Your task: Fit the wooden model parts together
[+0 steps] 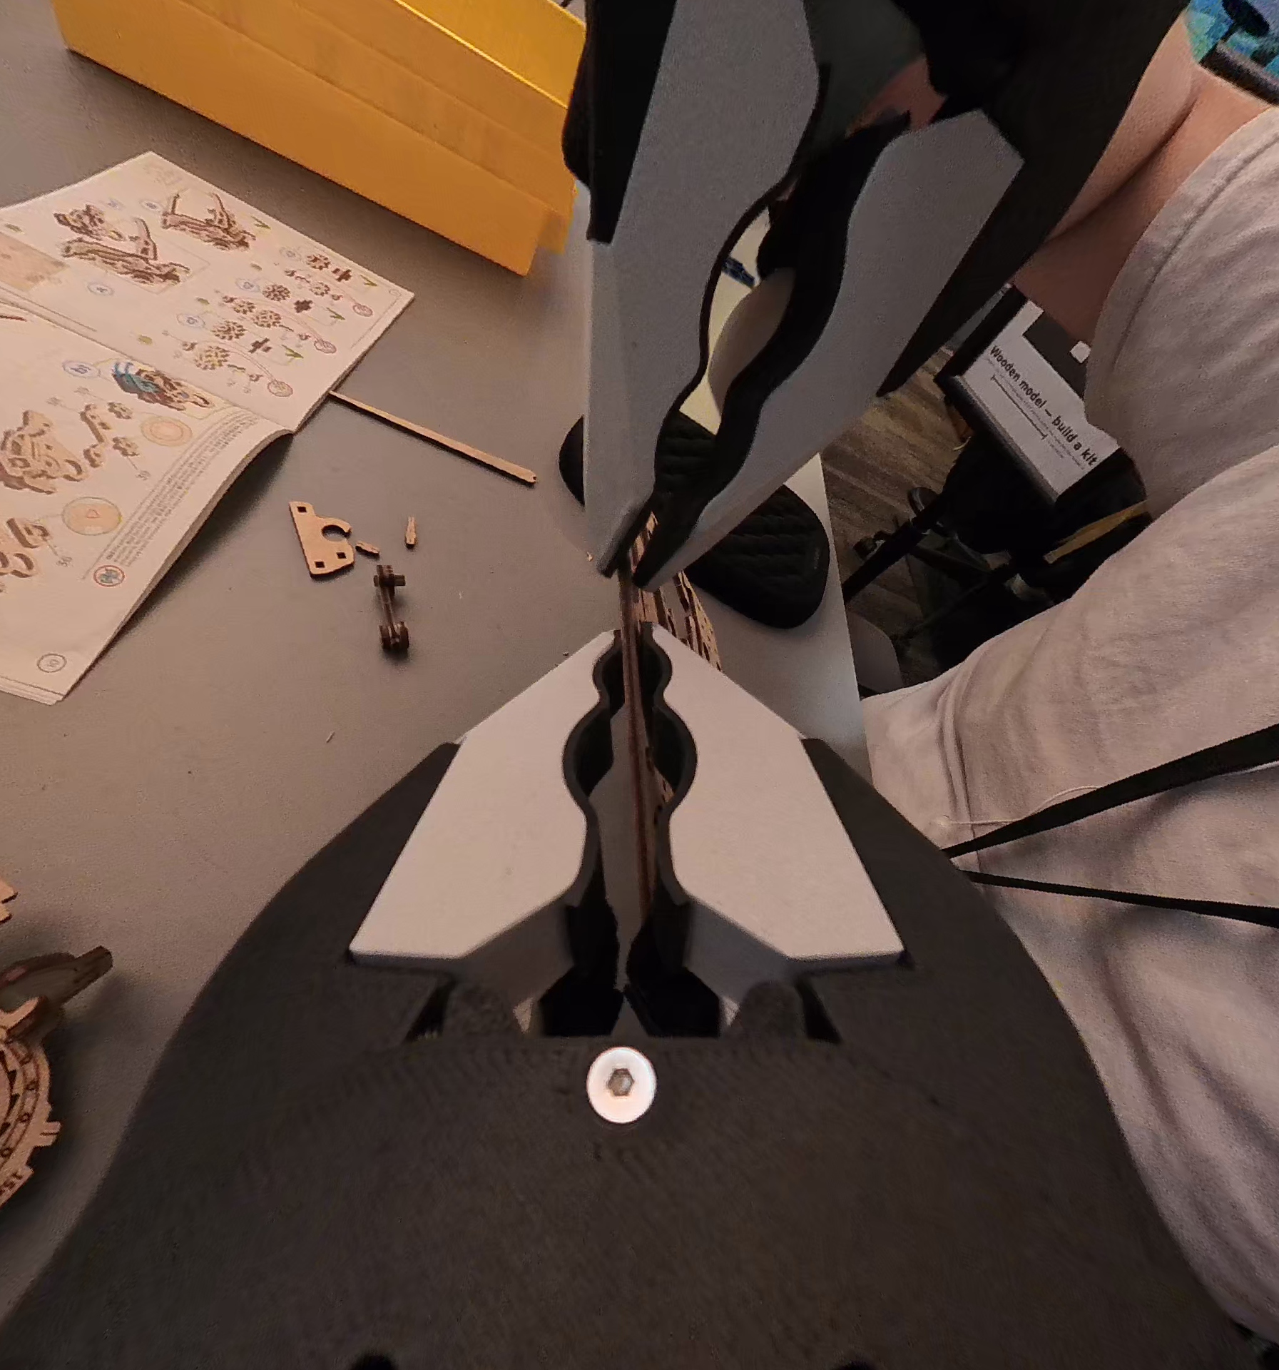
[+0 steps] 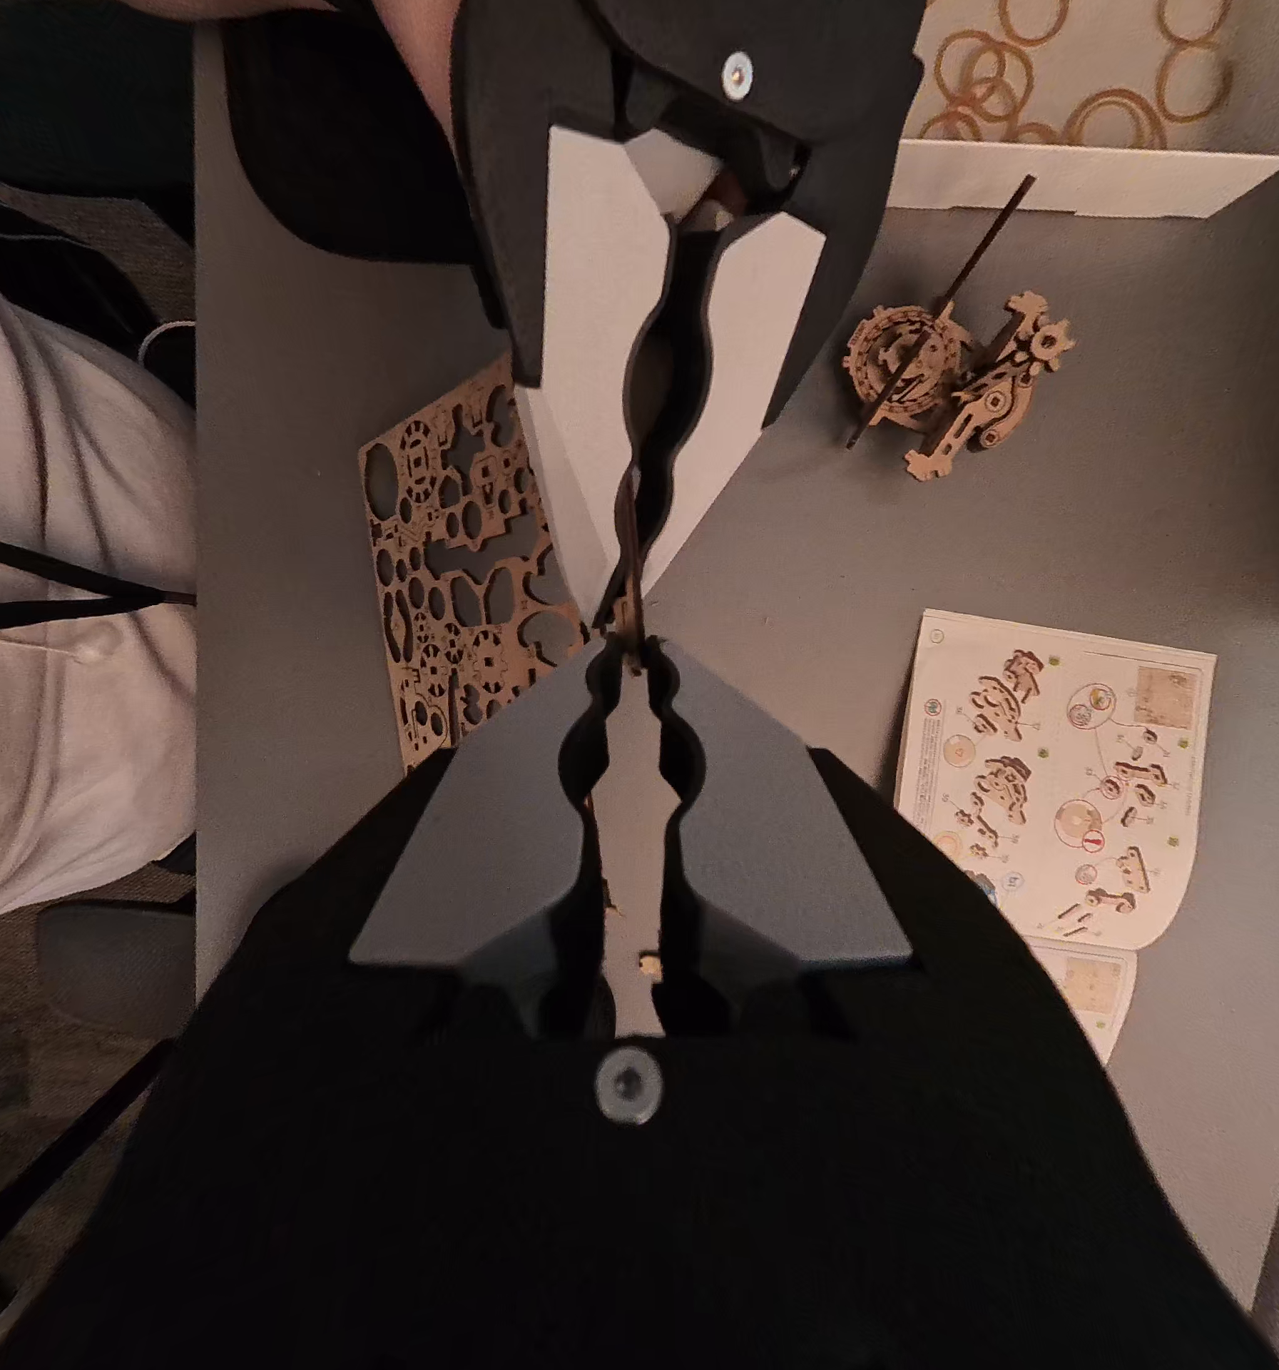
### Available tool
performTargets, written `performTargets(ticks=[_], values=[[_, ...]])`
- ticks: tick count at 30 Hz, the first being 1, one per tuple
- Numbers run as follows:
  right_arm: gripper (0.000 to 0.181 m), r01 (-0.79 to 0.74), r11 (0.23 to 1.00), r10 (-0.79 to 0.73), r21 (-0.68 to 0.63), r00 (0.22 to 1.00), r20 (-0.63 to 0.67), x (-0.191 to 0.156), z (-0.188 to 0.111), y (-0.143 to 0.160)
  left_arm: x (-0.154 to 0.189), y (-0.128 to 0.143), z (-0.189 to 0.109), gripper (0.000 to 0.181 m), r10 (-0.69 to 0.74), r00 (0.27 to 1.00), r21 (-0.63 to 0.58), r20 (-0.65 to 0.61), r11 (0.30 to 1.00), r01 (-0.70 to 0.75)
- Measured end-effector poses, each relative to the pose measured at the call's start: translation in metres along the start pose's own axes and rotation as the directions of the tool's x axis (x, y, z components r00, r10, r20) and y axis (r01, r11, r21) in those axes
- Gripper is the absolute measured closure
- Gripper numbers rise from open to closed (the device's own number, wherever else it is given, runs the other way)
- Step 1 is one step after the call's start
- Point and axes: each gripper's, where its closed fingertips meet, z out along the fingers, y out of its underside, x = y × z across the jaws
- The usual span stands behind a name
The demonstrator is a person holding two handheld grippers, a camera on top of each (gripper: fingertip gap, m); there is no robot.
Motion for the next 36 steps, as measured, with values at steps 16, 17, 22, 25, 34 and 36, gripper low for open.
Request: performTargets(ticks=[16, 17, 22, 25, 34, 36], values=[[0.18, 0.03, 0.996, -0.035, -0.08, 0.997, -0.064, 0.0, 0.005, 0.003, 0.0, 0.004, 0.003, 0.181, -0.02, 0.999, 0.002, 0.028, 1.0, 0.02], [0.18, 0.046, 0.995, -0.054, -0.084, 0.994, -0.094, 0.001, 0.007, 0.005, -0.001, 0.006, 0.005, 0.181, -0.028, 0.999, 0.0, 0.036, 1.0, 0.028], [0.18, 0.018, 0.999, -0.025, -0.042, 0.987, -0.159, 0.004, 0.014, 0.008, -0.007, 0.011, 0.007, 0.18, -0.043, 0.997, -0.016, 0.063, 0.999, 0.044], [0.18, 0.053, 0.997, -0.065, -0.058, 0.973, -0.222, 0.006, 0.019, 0.01, -0.011, 0.015, 0.009, 0.18, -0.043, 0.996, -0.028, 0.084, 0.999, 0.046], [0.18, 0.076, 0.997, -0.076, -0.007, 0.988, -0.138, -0.002, 0.024, 0.012, -0.009, 0.025, 0.013, 0.18, -0.011, 0.998, -0.092, 0.067, 0.996, 0.017], [0.178, 0.057, 0.998, -0.057, 0.01, 0.998, 0.006, -0.013, 0.021, 0.012, 0.0, 0.025, 0.015, 0.18, 0.0, 1.0, -0.102, 0.013, 0.995, 0.002]])
